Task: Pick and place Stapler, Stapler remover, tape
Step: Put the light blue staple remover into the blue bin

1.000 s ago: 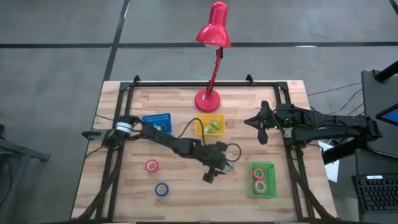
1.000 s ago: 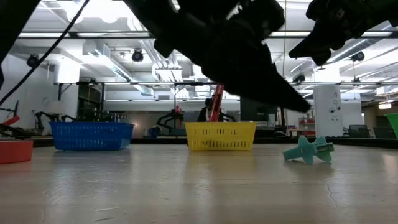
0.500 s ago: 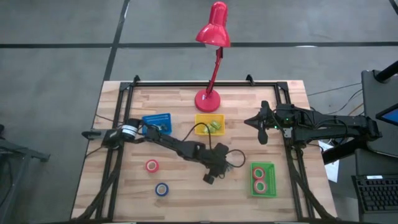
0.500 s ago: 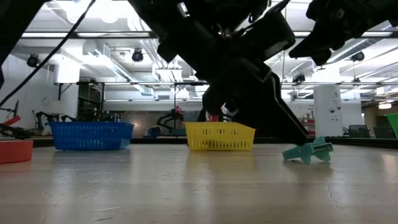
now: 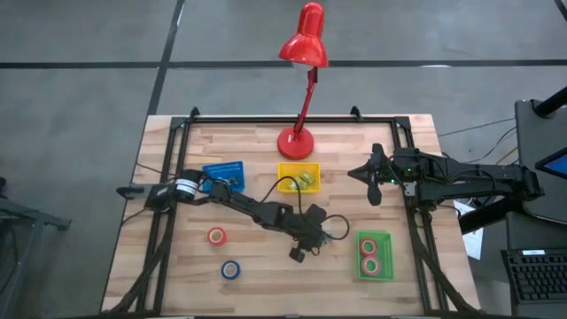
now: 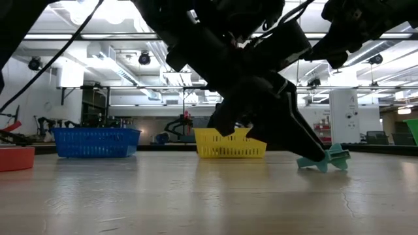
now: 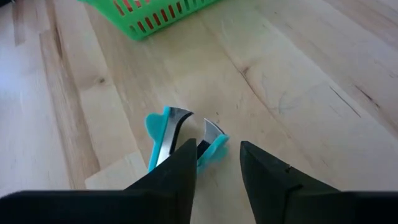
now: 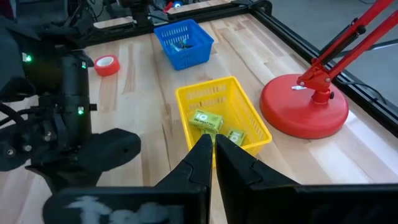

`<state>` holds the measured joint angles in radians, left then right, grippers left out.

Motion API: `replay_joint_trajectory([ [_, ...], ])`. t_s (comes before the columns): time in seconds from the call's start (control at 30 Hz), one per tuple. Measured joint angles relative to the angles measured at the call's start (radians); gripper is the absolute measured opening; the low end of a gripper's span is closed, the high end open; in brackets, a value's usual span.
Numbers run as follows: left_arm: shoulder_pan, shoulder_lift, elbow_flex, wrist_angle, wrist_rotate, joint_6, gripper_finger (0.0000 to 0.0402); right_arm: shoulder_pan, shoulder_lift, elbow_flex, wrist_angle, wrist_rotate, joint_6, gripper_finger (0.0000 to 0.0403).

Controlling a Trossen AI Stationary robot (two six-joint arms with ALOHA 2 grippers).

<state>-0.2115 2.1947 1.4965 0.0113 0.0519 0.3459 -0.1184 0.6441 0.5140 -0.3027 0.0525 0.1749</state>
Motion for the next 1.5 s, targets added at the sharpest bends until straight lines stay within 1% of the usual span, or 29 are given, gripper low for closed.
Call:
replay_joint_trajectory([
  [0.17,0.000,0.001,-0.001,0.006,-0.002,-0.007,0.0104,0.000,0.000,0.000,-0.001,0.000,0.000,0.0018],
  [0.27,0.000,0.001,0.001,0.005,-0.002,-0.011,0.0085,0.000,0.000,0.000,-0.001,0.000,-0.001,0.0018],
  [0.53,-0.001,0.001,0.004,0.007,-0.001,-0.043,0.0010,0.000,0.000,0.000,0.000,0.000,0.000,0.0018],
  [0.7,-0.001,-0.012,0.004,-0.033,-0.001,-0.108,0.0008,0.000,0.000,0.000,0.000,0.000,-0.001,0.0018],
  [0.9,-0.007,-0.078,-0.002,-0.203,-0.001,-0.152,0.0004,0.000,0.000,0.000,0.000,0.000,-0.002,0.0018],
  [0.97,-0.011,-0.114,-0.020,-0.261,-0.002,-0.164,0.0003,0.000,0.000,0.000,-0.001,0.000,-0.002,0.0018],
  [1.07,-0.017,-0.173,-0.065,-0.306,-0.007,-0.193,0.0002,0.000,0.000,0.000,-0.002,0.000,-0.001,0.0018],
  [1.2,-0.029,-0.282,-0.163,-0.349,-0.048,-0.244,0.0002,0.000,0.000,0.000,-0.002,0.000,0.000,0.0018],
  [1.33,-0.039,-0.422,-0.293,-0.385,-0.153,-0.303,0.0001,0.000,0.000,0.000,-0.005,0.000,0.000,0.0018],
  [1.5,-0.040,-0.633,-0.449,-0.459,-0.331,-0.389,0.0001,0.000,0.000,0.000,-0.008,0.000,0.000,0.0018],
])
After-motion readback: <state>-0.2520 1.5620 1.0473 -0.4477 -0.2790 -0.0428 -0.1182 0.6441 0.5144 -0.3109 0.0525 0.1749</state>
